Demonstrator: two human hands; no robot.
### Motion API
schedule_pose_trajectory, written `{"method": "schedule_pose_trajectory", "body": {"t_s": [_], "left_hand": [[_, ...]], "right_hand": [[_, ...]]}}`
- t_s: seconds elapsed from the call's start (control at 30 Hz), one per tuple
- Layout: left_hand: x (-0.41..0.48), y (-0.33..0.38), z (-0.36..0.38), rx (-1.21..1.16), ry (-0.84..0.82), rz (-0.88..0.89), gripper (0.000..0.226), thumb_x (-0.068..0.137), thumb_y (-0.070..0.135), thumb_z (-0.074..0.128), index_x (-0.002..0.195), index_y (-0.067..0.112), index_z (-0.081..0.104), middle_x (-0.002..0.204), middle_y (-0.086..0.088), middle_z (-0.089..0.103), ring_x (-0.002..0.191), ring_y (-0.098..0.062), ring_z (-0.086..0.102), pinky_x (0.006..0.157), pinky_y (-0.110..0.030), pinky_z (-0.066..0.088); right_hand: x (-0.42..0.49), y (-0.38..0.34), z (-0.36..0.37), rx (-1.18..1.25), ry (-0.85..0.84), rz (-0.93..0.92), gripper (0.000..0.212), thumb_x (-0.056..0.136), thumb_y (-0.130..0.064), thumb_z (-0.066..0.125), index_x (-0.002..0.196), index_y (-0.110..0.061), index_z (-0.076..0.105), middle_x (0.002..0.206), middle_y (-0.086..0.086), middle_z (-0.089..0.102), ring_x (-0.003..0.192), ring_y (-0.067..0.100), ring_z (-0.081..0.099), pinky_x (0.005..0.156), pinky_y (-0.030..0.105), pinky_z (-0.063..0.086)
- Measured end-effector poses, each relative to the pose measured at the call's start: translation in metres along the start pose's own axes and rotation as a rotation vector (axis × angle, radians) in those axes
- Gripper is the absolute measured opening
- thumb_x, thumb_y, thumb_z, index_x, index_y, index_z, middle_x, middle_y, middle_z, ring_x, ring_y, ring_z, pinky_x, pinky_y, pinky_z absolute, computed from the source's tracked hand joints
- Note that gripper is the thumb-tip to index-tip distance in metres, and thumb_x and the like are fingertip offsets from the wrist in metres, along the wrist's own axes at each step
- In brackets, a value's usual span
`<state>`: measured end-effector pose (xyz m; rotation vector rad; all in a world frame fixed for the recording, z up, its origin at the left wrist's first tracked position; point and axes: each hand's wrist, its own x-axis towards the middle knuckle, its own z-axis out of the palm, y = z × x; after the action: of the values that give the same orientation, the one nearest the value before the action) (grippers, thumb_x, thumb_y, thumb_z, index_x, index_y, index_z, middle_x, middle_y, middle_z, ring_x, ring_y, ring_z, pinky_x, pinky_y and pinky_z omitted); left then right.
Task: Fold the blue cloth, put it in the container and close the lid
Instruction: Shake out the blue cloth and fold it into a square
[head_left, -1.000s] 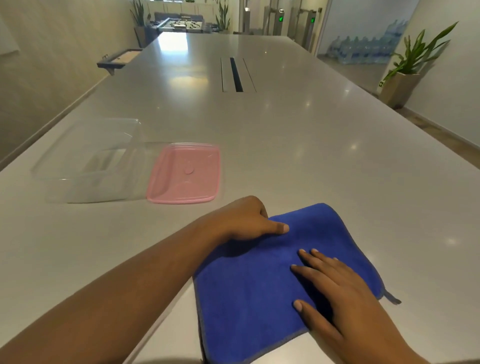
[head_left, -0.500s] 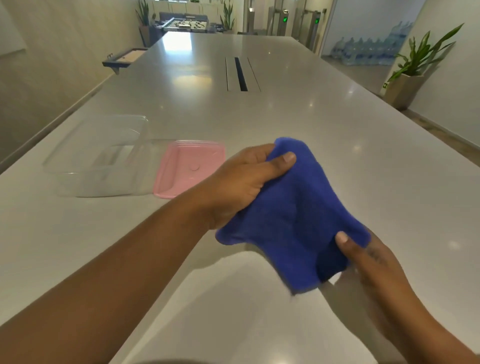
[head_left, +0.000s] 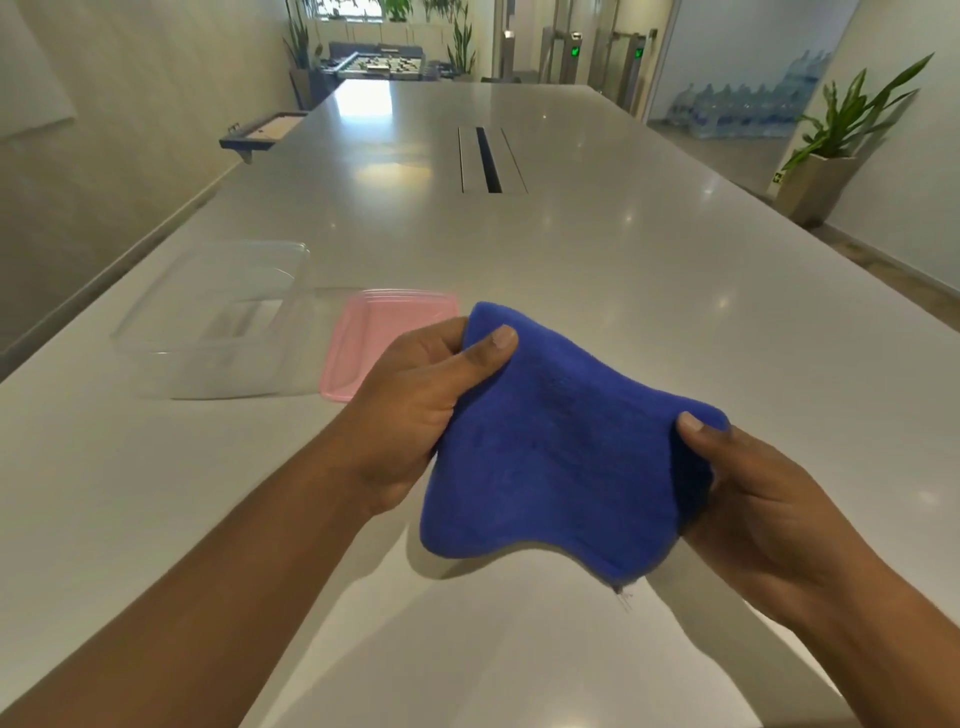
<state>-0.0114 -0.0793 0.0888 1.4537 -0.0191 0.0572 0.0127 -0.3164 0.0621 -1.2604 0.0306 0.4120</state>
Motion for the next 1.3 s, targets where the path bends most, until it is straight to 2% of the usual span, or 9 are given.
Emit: {"method": "schedule_pose_trajectory", "body": {"t_s": [0.13,0.27,0.43,0.53,0.7,0.83,0.97,1.13,1.3], "left_hand": [[-0.006,-0.002,-0.006,0.188,0.245,0.161,0.007,0.082,0.024,0.070,0.081,0.019,0.076,0.072,0.000,0.076,0.067,-0.009,0.069,0.064,-0.021,0.057],[-0.010,-0.004,-0.008,0.222,0.347,0.206,0.004,0.082,0.020,0.073,0.083,0.022,0.077,0.079,-0.001,0.078,0.075,-0.012,0.073,0.073,-0.027,0.059],[-0.019,-0.002,-0.015,0.397,0.273,0.234,0.039,0.071,0.011,0.084,0.102,0.031,0.072,0.093,0.008,0.078,0.087,-0.015,0.073,0.080,-0.035,0.060],[-0.022,-0.002,-0.015,0.497,0.370,0.308,0.024,0.077,0.017,0.080,0.087,0.037,0.073,0.082,0.010,0.076,0.074,-0.012,0.072,0.072,-0.030,0.060],[-0.024,-0.001,-0.017,0.562,0.441,0.379,0.008,0.072,0.042,0.075,0.075,0.044,0.068,0.096,0.011,0.066,0.085,-0.002,0.064,0.071,-0.011,0.049],[-0.029,0.000,-0.019,0.359,0.335,0.369,0.009,0.075,0.038,0.073,0.082,0.042,0.076,0.113,0.017,0.071,0.109,-0.001,0.064,0.091,-0.020,0.048],[-0.033,0.001,-0.014,0.062,0.192,0.387,0.022,0.081,0.024,0.068,0.090,0.042,0.077,0.093,0.017,0.077,0.093,-0.003,0.071,0.078,-0.014,0.052],[-0.037,0.001,-0.014,0.082,-0.066,0.360,0.045,0.083,0.026,0.067,0.118,0.053,0.059,0.118,0.022,0.067,0.112,-0.006,0.064,0.082,-0.019,0.053],[-0.037,0.000,-0.011,0.035,0.052,0.297,0.028,0.088,0.027,0.064,0.112,0.041,0.067,0.111,0.014,0.073,0.102,-0.010,0.070,0.076,-0.022,0.056]], "right_hand": [[0.005,-0.007,0.000,-0.163,0.089,-0.102,0.030,0.075,-0.031,0.065,0.096,-0.013,0.076,0.095,0.006,0.079,0.086,0.020,0.073,0.078,0.036,0.052],[0.007,-0.015,0.000,-0.204,0.095,-0.212,0.033,0.065,-0.041,0.070,0.087,-0.018,0.079,0.092,0.006,0.079,0.084,0.020,0.074,0.069,0.028,0.058],[0.007,-0.027,0.002,-0.246,-0.005,-0.346,0.048,0.054,-0.038,0.079,0.098,-0.020,0.075,0.097,0.004,0.078,0.089,0.018,0.074,0.066,0.021,0.057],[0.006,-0.028,0.003,-0.326,-0.002,-0.477,0.051,0.046,-0.053,0.084,0.088,-0.025,0.078,0.090,0.001,0.079,0.083,0.014,0.075,0.066,0.017,0.055],[0.008,-0.027,0.002,-0.419,0.089,-0.535,0.030,0.064,-0.037,0.073,0.091,-0.025,0.076,0.094,0.003,0.077,0.093,0.018,0.071,0.079,0.022,0.056],[0.007,-0.026,0.001,-0.461,0.117,-0.549,0.036,0.062,-0.053,0.074,0.095,-0.037,0.075,0.120,-0.003,0.069,0.111,0.004,0.063,0.090,0.023,0.049],[0.005,-0.025,0.001,-0.360,0.005,-0.537,0.045,0.061,-0.062,0.074,0.098,-0.036,0.075,0.107,-0.005,0.076,0.108,0.016,0.068,0.086,0.018,0.053],[0.003,-0.023,0.008,-0.285,-0.197,-0.465,0.073,0.049,-0.054,0.088,0.118,-0.043,0.066,0.122,-0.009,0.070,0.112,0.013,0.066,0.077,0.023,0.057],[0.002,-0.021,0.011,-0.269,-0.262,-0.341,0.082,0.045,-0.042,0.093,0.123,-0.038,0.064,0.120,0.000,0.072,0.105,0.025,0.070,0.074,0.032,0.059]]}}
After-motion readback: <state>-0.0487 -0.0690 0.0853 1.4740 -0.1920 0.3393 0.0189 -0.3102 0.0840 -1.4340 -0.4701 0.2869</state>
